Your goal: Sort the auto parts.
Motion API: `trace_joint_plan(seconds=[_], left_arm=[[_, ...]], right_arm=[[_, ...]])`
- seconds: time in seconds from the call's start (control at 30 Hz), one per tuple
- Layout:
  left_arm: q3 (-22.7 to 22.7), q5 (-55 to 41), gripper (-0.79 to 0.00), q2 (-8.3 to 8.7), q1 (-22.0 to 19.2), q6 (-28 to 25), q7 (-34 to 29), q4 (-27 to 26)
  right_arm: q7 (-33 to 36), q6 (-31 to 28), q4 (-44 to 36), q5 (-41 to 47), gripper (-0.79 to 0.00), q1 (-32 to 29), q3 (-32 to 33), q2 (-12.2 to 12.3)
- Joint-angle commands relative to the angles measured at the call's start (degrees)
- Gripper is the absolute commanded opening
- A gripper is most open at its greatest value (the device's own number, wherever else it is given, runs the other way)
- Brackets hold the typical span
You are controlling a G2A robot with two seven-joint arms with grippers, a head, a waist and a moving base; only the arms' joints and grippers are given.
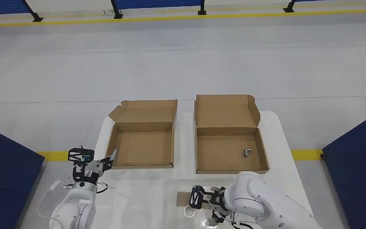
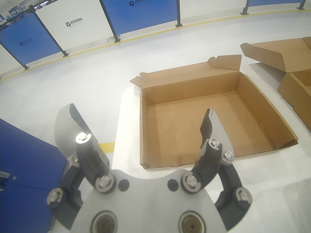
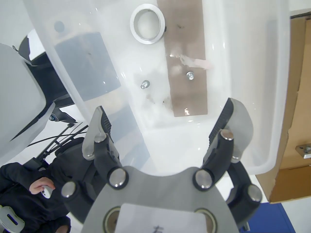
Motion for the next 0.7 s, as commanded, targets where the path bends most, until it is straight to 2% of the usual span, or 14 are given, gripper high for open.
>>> trace_joint_plan(seconds=[0.0,0.67], left_arm=[[0.0,0.0,0.0,0.0,0.0,0.0,0.0,0.0],[0.0,0.0,0.0,0.0,0.0,0.0,0.0,0.0]], right_arm=[[0.23,0.23,0.96,-0.45,0.0,1.02,-1.31,-0.34],[-0.79,1.03,11.27,-1.53,0.0,9.07,-9.94,-4.08]])
